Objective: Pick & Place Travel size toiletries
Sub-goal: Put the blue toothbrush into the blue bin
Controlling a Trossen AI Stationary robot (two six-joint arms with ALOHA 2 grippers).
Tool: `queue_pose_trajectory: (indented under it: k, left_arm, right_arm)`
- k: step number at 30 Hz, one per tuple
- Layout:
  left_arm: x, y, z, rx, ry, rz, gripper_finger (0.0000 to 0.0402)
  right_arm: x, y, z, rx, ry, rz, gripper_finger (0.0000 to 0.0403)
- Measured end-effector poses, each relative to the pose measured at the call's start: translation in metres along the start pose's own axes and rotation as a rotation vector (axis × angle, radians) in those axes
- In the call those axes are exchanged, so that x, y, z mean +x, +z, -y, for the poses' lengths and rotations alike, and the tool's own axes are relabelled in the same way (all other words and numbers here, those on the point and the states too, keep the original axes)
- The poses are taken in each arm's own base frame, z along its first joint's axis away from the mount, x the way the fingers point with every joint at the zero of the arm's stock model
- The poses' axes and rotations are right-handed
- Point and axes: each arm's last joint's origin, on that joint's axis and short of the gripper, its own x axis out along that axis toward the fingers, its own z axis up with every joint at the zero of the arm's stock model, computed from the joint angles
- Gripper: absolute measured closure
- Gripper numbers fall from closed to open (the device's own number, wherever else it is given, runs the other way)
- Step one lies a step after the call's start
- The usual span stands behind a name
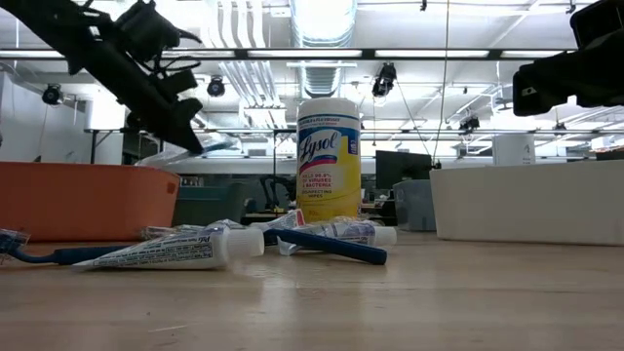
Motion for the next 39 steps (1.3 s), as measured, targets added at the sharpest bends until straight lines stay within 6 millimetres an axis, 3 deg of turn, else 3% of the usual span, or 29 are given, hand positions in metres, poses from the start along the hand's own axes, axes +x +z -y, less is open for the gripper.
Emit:
queue_pose_trajectory:
  k: [5,16,26,39]
  left_arm:
    - [0.008,-0.002,-0.007,-0.013,0.042,-0.029,0.0371]
    - [0.027,-0.015,-0.001,0.029,0.057,-0.048,0.0371]
    - [0.03,-0.03,0.0,0.011,0.064,-0.09,0.0371]
    - [0.031,-0.041,-0.001,0.008,0.066,-0.117,0.0371]
  right_arm:
    - [0.0,0.0,0.0,0.0,0.0,0.0,0.0326]
    - [0.0,0.0,0.0,0.0,0.0,0.0,0.032]
    - [0.0,0.0,0.0,0.0,0.0,0.0,0.0335]
    - [0.0,0.0,0.0,0.0,0.0,0.0,0.032]
